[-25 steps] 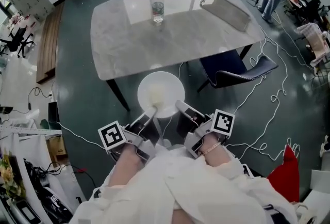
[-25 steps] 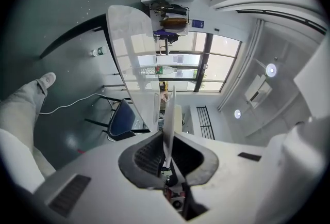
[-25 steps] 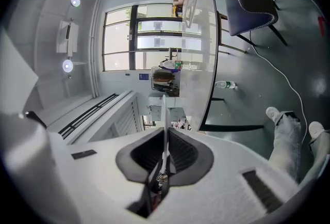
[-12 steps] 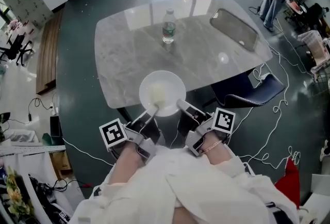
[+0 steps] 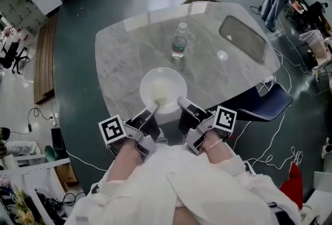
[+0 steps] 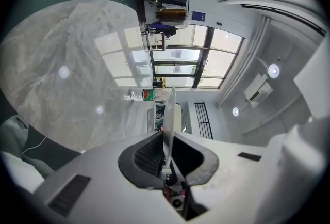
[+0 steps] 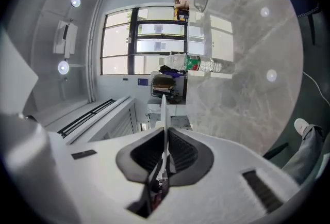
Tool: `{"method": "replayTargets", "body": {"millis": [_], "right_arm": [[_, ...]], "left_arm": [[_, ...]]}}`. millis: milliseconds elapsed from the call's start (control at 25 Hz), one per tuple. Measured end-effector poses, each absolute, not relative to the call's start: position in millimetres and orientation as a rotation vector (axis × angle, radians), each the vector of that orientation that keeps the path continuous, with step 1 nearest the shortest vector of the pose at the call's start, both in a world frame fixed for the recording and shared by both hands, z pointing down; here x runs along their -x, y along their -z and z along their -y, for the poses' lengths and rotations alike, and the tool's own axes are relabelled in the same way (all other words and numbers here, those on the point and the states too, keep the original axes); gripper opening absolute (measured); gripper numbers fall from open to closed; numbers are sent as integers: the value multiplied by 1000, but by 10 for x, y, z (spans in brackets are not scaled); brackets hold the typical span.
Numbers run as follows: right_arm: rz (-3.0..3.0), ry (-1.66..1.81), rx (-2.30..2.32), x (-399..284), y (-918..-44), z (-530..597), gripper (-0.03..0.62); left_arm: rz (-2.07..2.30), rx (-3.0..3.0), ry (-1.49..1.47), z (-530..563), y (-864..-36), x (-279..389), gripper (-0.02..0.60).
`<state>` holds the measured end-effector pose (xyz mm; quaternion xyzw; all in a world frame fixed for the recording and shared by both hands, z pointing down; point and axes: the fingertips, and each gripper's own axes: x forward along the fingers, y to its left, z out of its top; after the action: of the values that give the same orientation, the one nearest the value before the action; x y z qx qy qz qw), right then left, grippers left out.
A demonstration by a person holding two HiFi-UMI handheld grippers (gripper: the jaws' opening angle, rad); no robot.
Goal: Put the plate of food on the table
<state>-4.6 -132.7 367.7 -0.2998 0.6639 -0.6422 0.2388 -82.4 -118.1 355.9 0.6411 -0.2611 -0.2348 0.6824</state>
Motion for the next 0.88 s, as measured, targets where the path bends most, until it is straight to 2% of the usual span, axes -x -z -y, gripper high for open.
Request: {"method": "replayTargets", "body": {"millis": [880], "right_arm": [[-1760, 1824, 888, -16, -3892, 1927, 14]], "left_arm": [[567, -1365, 501, 1832, -3800, 775, 38]]}}
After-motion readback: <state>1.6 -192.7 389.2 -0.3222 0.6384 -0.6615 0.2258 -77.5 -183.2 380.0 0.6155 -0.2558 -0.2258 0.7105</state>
